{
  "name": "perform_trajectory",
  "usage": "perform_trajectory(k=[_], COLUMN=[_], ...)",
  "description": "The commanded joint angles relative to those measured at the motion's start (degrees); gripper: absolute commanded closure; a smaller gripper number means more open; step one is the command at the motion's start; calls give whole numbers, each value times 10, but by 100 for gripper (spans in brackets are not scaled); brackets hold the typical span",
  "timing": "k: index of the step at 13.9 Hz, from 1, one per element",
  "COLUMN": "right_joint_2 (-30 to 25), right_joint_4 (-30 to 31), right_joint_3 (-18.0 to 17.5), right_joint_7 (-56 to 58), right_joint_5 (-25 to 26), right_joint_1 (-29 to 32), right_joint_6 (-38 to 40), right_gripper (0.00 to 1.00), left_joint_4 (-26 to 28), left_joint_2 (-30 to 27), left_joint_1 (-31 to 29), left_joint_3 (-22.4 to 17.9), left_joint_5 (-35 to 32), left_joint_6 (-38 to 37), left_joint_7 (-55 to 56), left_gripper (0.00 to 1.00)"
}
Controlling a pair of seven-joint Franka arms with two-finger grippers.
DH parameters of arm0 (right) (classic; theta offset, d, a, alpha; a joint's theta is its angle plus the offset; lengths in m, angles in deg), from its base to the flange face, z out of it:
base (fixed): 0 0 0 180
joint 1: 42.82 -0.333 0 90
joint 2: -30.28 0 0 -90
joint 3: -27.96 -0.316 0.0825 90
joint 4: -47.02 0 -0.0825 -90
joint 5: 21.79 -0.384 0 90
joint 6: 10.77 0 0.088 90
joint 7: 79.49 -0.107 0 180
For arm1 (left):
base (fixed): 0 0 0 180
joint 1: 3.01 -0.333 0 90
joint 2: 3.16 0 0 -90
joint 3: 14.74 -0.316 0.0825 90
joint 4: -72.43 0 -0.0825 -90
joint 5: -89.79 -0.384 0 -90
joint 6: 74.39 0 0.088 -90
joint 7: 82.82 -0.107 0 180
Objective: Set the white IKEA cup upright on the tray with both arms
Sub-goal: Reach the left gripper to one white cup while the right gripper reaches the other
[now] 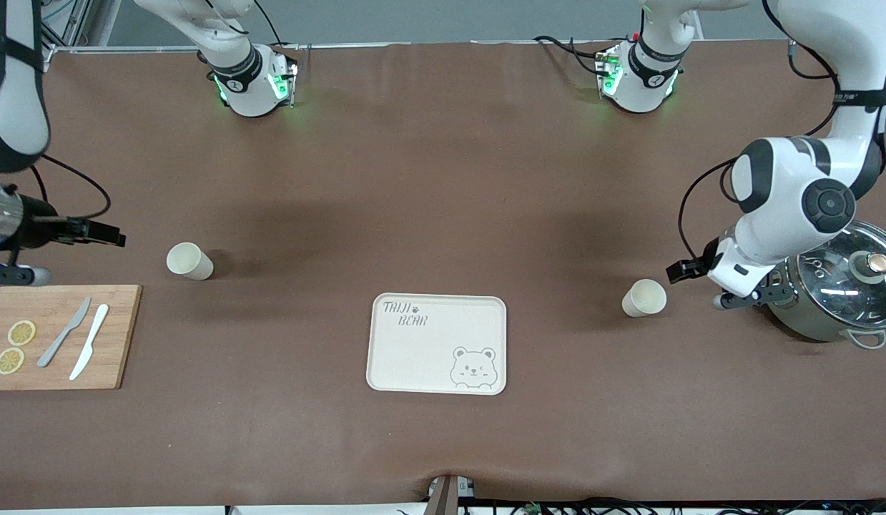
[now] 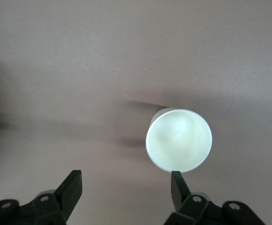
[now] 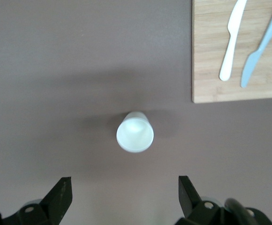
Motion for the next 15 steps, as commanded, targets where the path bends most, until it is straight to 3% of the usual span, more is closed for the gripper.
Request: perform_trajectory(k=[1, 4, 7, 11, 13, 15], right_joint_2=[-4, -4, 3, 6, 12, 18], right_joint_4=[73, 169, 190, 273, 280, 281], right_joint_3=[-5, -5, -4, -5, -5, -5], right_joint_7=[6, 21, 53, 62, 62, 61], right_joint_5=[-1, 1, 5, 6, 6, 6], right_joint_1=[5, 3, 27, 44, 50, 50], right_joint_6=[-71, -212, -222, -313, -327, -326], right_gripper=[0, 0, 0, 3, 15, 36], left_joint_4=[-3, -8, -10, -13, -13, -20], left_joint_2=[24, 45, 72, 87, 100, 116], left_joint_1=[1, 2, 4, 6, 6, 6], left_joint_3=[1, 1, 2, 2, 7, 7], left_joint_5=[16, 16, 17, 17, 17, 20], left_joint_6=[22, 45, 76, 87, 99, 119], left_joint_7=[3, 3, 3, 4, 4, 4], left_gripper=[15, 21, 24, 34, 52, 92])
